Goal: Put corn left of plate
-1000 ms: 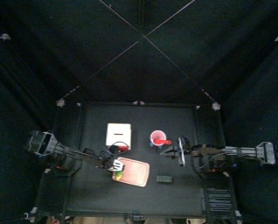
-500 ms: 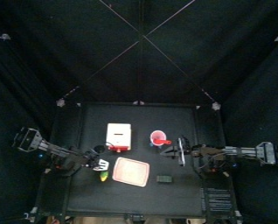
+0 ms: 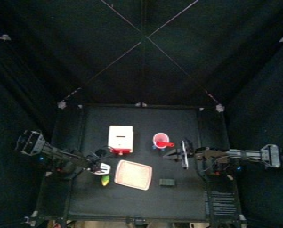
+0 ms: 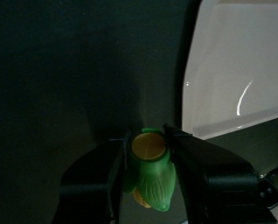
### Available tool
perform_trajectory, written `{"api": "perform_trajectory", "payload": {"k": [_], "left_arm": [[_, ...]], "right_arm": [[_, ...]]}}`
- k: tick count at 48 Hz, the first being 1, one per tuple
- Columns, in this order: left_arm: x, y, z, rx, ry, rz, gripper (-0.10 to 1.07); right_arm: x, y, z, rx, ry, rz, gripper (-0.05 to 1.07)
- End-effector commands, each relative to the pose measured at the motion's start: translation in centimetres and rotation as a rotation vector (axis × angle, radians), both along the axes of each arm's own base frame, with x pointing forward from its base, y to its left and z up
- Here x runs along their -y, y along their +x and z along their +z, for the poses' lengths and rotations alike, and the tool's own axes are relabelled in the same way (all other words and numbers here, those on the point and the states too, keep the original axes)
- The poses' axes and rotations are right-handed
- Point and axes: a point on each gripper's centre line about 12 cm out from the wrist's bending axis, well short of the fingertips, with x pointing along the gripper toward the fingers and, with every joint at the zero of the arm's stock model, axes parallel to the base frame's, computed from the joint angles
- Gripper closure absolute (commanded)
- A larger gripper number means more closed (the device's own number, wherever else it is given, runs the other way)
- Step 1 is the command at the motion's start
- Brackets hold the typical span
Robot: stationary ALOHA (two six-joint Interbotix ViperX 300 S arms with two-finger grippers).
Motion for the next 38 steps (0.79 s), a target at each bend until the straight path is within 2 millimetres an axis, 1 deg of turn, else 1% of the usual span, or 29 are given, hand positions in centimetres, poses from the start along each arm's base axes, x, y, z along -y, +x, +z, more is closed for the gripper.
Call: {"api": "perform_trajectory", "payload": {"k": [1, 9, 18, 25, 34, 38], "left_arm": [[0.3, 0.8, 0.3, 0.032, -0.012, -0.004, 0.24], [0.3, 0.7, 0.0, 0.024, -0.010, -0.005, 0.18], [0.3, 0.7, 0.3, 0.033, -0.011, -0.006, 0.12], [0.1, 0.4, 1.0, 0.045, -0.007, -0.010, 0.11], [-0.3, -0.5, 2.3, 0.039, 0.019, -0.013, 0.11], [-0.4, -0.8, 2.5, 0.033, 0.019, -0.010, 0.11]], "right_arm": [[0.0, 0.1, 0.5, 0.017, 0.002, 0.002, 0.52], [0.0, 0.1, 0.5, 0.017, 0.002, 0.002, 0.52], [0.0, 0.1, 0.5, 0.017, 0.002, 0.002, 0.52], [0.0, 0.1, 0.5, 0.017, 0.002, 0.002, 0.52], [0.0, 0.1, 0.5, 0.017, 0.002, 0.000, 0.52], [0.0, 0.1, 0.5, 0.017, 0.000, 0.003, 0.52]]}}
